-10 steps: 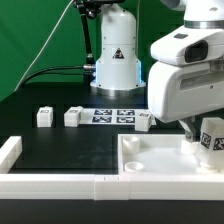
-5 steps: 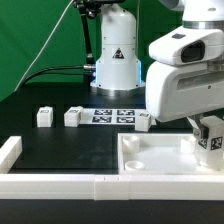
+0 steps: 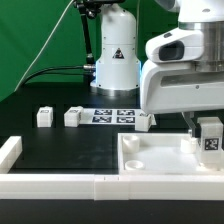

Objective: Assemble one leg

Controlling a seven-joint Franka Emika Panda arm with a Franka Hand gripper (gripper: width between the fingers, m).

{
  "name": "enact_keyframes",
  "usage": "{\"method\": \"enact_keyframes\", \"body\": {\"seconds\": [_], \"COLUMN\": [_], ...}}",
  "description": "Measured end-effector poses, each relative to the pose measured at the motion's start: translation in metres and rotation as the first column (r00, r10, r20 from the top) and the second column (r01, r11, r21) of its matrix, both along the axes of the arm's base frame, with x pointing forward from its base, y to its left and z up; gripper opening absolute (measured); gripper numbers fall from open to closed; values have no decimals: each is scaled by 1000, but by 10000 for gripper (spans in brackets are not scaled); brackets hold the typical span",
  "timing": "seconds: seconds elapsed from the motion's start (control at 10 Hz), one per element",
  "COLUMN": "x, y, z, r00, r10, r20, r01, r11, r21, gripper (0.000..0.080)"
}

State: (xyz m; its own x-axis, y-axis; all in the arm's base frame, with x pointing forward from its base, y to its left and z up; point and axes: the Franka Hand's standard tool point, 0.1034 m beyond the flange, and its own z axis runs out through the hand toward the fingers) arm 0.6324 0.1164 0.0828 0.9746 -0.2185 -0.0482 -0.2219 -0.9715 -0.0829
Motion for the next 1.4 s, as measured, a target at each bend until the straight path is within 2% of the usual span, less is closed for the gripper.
{"method": "enact_keyframes", "body": {"seconds": [0.1,0.4,0.7,0.8,0.9,1.0,1.1,1.2,1.3,1.4], "x": [0,0,-1,-1,-1,-1,-1,-1,-1,-1], "y": [-1,-2,-3,-3,-1,-1,1,6,8,8], "z": [0,-1,-1,-1,-1,-1,-1,-1,0,0], "r00": [991,886,664,634,577,646,639,669,798,879], "r10": [-133,-461,-744,-770,-813,-759,-764,-739,-599,-473], "r20": [-12,-39,-69,-73,-82,-79,-84,-81,-69,-57], "r01": [133,460,742,768,811,758,764,739,599,473], "r11": [991,887,668,638,582,650,644,673,800,881], "r21": [-6,-31,-56,-57,-59,-49,-47,-39,-19,-6], "gripper": [294,294,294,294,368,368,547,547,631,645]}}
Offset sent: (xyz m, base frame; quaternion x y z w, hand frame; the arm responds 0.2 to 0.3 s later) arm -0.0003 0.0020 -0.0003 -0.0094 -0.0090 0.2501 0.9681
